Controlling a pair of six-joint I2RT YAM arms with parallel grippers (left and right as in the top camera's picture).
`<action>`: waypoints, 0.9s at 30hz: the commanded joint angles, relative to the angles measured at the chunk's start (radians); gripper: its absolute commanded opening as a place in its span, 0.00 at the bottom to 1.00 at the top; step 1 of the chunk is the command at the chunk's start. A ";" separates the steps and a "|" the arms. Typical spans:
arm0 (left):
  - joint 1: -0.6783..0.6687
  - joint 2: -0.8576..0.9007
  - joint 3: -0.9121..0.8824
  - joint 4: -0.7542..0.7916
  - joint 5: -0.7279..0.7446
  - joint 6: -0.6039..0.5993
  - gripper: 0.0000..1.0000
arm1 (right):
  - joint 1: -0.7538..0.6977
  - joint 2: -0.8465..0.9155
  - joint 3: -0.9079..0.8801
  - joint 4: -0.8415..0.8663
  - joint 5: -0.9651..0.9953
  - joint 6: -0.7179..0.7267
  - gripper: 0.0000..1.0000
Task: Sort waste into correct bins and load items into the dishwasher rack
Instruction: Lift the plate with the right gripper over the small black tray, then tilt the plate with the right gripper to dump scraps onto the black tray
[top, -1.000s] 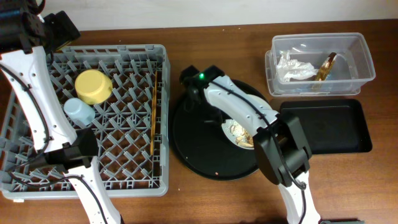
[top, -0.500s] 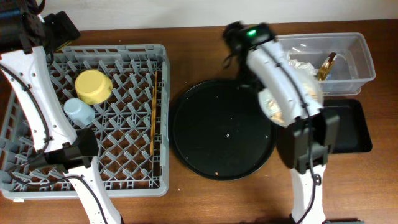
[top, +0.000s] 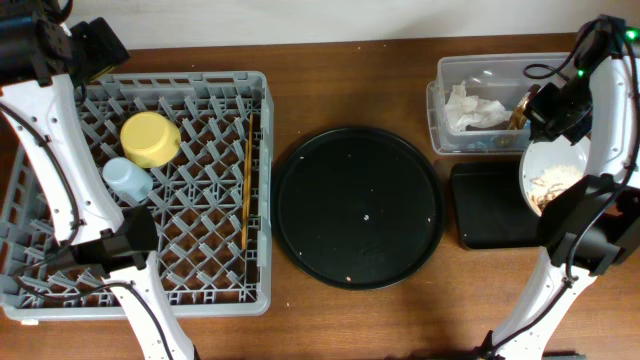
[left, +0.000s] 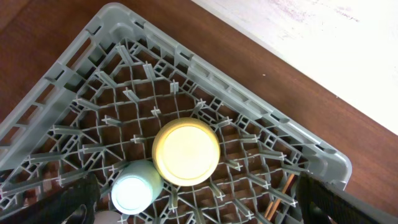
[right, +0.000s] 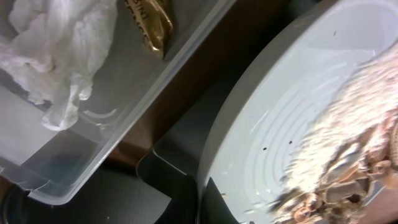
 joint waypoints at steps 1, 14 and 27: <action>0.002 -0.001 -0.006 -0.001 -0.001 -0.016 0.99 | 0.016 -0.010 0.020 0.014 -0.040 -0.024 0.04; 0.002 -0.001 -0.006 -0.001 -0.001 -0.016 0.99 | 0.098 -0.011 -0.101 0.028 -0.152 -0.027 0.04; 0.002 -0.001 -0.006 -0.001 -0.002 -0.016 0.99 | -0.134 -0.012 -0.101 -0.084 -0.541 -0.337 0.04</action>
